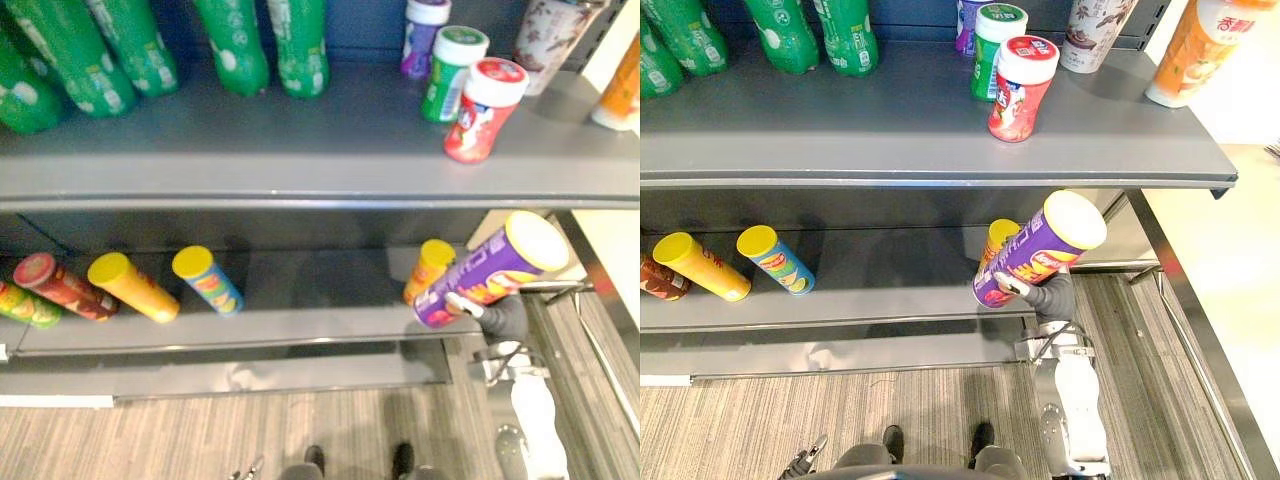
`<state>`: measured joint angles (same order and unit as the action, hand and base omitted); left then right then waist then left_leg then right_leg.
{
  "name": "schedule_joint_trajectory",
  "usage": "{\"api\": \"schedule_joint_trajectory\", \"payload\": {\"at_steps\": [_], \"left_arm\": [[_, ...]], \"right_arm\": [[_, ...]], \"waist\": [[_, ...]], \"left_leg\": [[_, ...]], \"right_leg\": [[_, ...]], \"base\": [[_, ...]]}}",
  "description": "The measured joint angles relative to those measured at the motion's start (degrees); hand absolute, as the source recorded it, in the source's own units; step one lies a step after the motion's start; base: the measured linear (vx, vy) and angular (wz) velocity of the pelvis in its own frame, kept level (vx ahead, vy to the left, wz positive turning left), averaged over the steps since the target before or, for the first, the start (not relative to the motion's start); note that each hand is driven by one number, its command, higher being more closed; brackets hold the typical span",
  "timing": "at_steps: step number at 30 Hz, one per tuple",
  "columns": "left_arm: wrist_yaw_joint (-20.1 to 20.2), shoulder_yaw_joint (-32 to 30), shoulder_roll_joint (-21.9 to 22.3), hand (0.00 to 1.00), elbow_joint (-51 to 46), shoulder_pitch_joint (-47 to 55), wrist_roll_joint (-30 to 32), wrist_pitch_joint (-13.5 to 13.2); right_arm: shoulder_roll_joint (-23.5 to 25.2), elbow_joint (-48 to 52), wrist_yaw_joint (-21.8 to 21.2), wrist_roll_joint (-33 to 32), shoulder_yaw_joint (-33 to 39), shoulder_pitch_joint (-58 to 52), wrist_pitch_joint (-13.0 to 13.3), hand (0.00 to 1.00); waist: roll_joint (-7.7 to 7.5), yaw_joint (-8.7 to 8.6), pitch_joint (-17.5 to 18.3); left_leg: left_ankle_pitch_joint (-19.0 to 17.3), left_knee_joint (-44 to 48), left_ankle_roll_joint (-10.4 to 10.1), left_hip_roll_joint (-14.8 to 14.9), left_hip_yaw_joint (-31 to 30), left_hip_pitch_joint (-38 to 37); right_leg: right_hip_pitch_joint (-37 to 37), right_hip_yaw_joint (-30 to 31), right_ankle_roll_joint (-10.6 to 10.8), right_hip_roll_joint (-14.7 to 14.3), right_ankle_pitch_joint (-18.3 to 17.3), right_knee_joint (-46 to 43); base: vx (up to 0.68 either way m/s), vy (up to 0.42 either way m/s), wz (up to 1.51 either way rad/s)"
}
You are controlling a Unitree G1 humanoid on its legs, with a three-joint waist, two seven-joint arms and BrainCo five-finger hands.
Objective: Put the gum and the chips on the shelf.
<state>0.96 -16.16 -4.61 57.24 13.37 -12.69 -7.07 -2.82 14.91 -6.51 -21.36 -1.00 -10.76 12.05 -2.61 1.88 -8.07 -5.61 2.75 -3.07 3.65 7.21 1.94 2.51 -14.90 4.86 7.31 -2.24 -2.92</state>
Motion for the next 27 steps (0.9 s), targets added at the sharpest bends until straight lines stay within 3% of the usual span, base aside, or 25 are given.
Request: {"api": "schedule_joint_trajectory", "payload": {"at_steps": [8, 17, 24, 27], "left_arm": [[-1.24, -1.11, 0.14, 0.00, 2.06, -0.78, 0.41, -0.06], [-3.09, -0.39, 0.10, 0.00, 2.04, -2.45, 0.46, -0.43], [-5.11, 3.05, 0.03, 0.00, -1.22, -2.98, 0.33, -1.71], [-5.62, 5.09, 0.18, 0.00, -3.79, -3.93, -0.14, -2.06]], "right_arm": [[0.79, -1.42, -0.79, 0.05, -7.49, -2.93, -0.01, 1.00], [-0.20, -6.99, -2.82, 0.10, -19.78, -2.37, -1.36, 1.00], [-0.64, -14.26, -2.64, 1.24, -27.54, 3.80, -2.23, 1.00], [-0.10, -18.18, -0.98, 3.77, -28.71, 10.69, -2.21, 1.00]], "waist": [[0.03, -0.24, 2.73], [-0.06, -0.15, 3.03], [0.05, 0.38, 2.59], [0.17, 0.94, 0.32]], "left_leg": [[2.62, -5.92, -0.25, -0.32, 1.01, -3.48], [3.64, -8.04, -0.32, -0.25, 2.00, -4.52], [3.86, -8.02, -0.68, -0.30, 1.40, -4.22], [4.15, -7.10, -0.90, -0.47, -0.24, -2.85]], "right_leg": [[-1.74, -0.12, 0.28, -0.30, 0.55, 2.12], [-1.62, 0.74, 0.68, -0.61, 0.92, 2.76], [-1.60, -0.08, 0.72, -0.43, 0.96, 2.52], [-1.18, -1.40, 0.73, 0.02, 0.93, 1.70]], "base": [[0.01, 0.000, -0.02], [-0.01, -0.004, -0.05], [0.00, -0.004, 0.05], [-0.06, -0.007, 0.22]]}}
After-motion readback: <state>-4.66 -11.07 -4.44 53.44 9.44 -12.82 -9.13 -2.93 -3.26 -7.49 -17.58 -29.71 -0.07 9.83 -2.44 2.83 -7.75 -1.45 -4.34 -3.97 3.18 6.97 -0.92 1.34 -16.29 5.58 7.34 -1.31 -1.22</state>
